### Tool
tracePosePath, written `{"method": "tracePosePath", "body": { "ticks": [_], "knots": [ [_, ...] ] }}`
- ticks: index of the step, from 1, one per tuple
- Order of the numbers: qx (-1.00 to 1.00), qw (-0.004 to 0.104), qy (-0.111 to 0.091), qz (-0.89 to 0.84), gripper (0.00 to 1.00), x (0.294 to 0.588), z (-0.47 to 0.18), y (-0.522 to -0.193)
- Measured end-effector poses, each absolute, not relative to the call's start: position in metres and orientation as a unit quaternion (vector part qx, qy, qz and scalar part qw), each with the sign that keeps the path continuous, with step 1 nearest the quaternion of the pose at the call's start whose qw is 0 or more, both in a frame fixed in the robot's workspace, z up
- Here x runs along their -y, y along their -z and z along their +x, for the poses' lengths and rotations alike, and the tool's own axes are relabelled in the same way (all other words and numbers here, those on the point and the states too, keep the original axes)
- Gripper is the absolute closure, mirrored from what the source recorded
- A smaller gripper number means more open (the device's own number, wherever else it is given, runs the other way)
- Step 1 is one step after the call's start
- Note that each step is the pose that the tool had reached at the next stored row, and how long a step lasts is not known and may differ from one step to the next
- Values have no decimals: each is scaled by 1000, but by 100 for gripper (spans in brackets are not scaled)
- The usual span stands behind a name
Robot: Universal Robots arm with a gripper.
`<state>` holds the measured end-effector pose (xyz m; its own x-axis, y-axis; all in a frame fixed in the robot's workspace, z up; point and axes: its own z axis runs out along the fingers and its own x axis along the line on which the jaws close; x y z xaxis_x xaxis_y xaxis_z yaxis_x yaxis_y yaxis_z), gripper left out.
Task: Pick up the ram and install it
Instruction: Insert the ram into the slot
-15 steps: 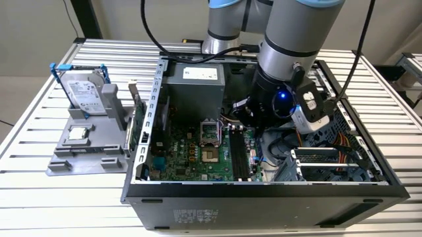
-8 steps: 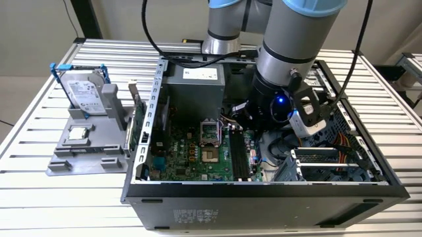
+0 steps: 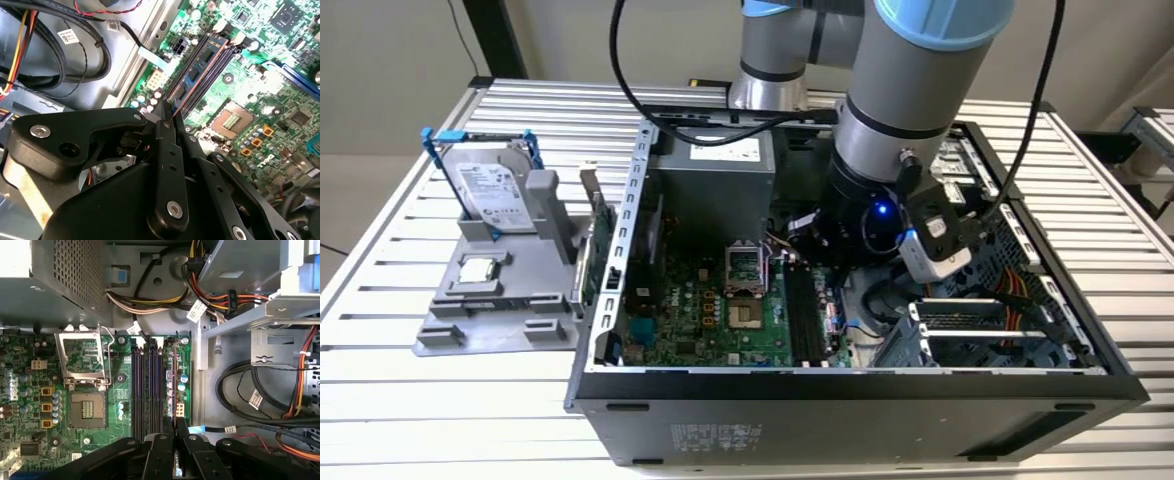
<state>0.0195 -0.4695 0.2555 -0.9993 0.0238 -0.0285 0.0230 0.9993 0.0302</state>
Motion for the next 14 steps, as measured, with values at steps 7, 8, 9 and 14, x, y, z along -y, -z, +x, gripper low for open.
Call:
{"method": "tracePosePath", "body": {
  "ticks": [7, 8, 9, 14],
  "knots": [
    [-1000, 19, -15, 4, 100, 468, 18, -250],
    [-1000, 19, -14, 3, 100, 468, 17, -250],
    [-1000, 19, -13, 3, 100, 468, 17, -250],
    [-1000, 19, -7, 2, 100, 468, 16, -246]
  ]
}}
